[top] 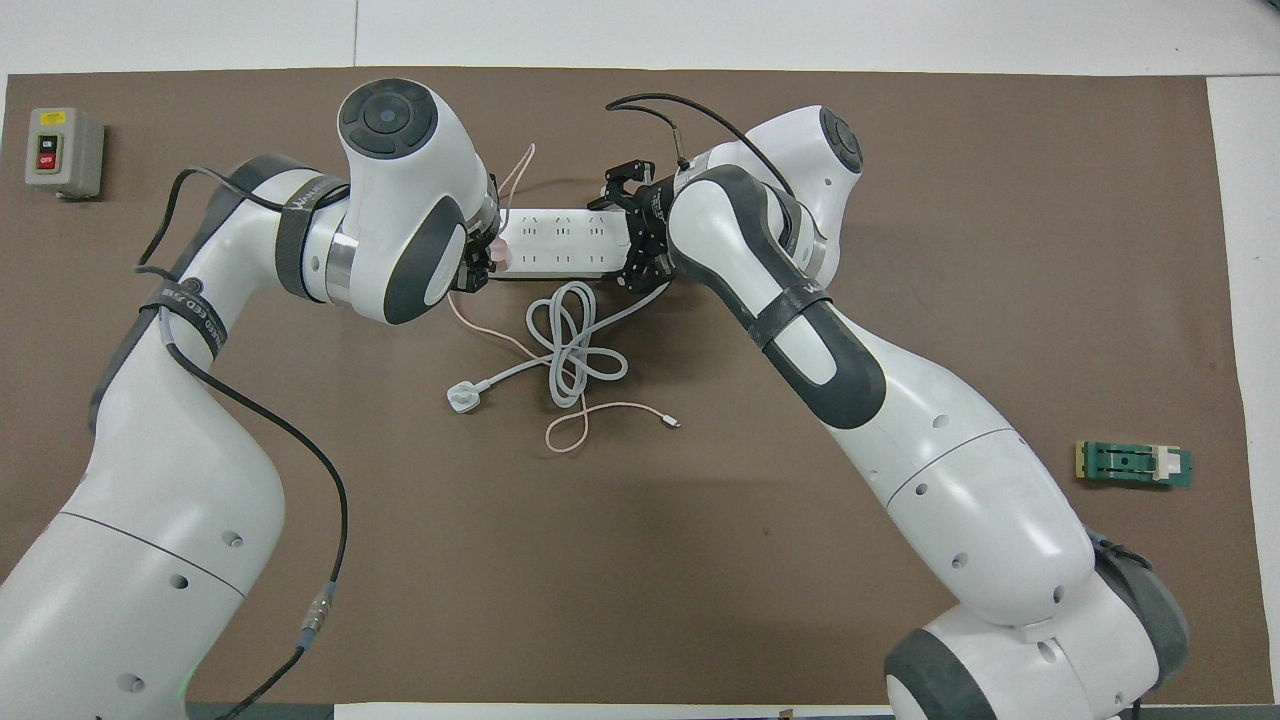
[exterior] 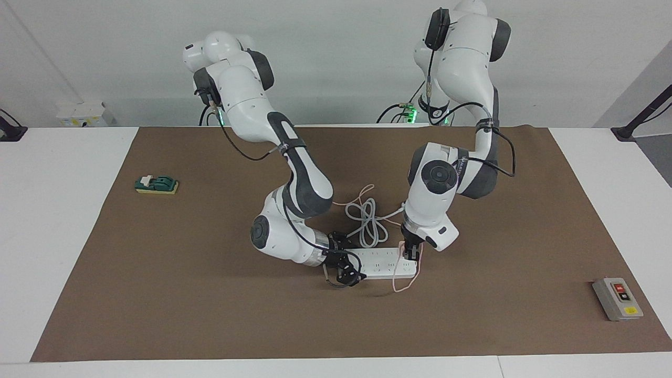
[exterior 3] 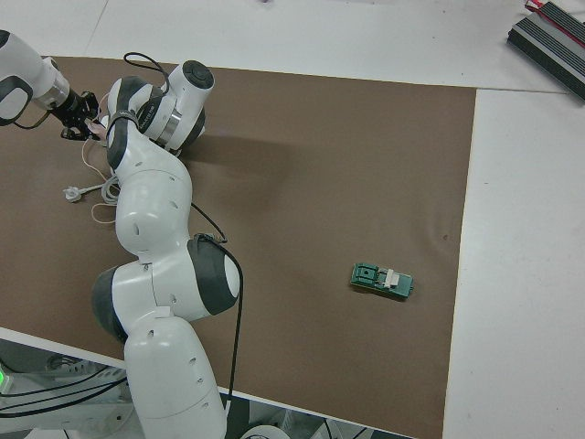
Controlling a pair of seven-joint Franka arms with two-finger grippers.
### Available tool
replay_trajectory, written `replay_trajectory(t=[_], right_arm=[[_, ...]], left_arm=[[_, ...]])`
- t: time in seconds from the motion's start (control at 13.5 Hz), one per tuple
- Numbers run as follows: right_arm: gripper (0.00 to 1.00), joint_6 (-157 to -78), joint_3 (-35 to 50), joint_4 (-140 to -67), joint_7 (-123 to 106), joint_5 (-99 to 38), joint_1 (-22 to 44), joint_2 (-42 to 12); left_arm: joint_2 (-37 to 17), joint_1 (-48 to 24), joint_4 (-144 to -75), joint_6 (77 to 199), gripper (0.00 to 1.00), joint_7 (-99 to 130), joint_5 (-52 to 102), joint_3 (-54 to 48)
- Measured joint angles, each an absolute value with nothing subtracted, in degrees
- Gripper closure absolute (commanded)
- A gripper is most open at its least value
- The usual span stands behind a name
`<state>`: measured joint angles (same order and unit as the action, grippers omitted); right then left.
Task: Unplug charger and place it aside
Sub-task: 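Pull the pink charger out of the strip with the left gripper, then lower the charger beside the strip with the left gripper while the right gripper withdraws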
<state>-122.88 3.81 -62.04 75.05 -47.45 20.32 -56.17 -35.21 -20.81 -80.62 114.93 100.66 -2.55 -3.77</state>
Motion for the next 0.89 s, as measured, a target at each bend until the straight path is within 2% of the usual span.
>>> replay_trajectory(t=[0.15, 0.37, 0.52, 0.89], right_arm=[[0.26, -122.89, 3.81, -62.05, 75.06, -47.47, 20.3, -56.17], [0.24, -122.9, 3.81, -62.05, 75.06, -47.47, 20.31, -56.17], [0.02, -122.9, 3.81, -62.05, 75.06, -47.47, 20.31, -56.17], [0.0, -122.49, 3.43, -61.99, 76.06, -47.46, 20.3, -55.95]], left_arm=[[-34.73, -20.1, -76.45, 106.68, 1.0, 95.68, -2.48, -2.88], [-28.88, -13.25, -73.88, 98.1, 1.0, 85.46, -0.7, -1.83], [-25.5, -8.17, -73.91, 94.33, 1.0, 76.67, 0.3, -1.73], [-23.78, 2.41, -75.2, 91.29, 1.0, 51.85, 0.46, -1.36]])
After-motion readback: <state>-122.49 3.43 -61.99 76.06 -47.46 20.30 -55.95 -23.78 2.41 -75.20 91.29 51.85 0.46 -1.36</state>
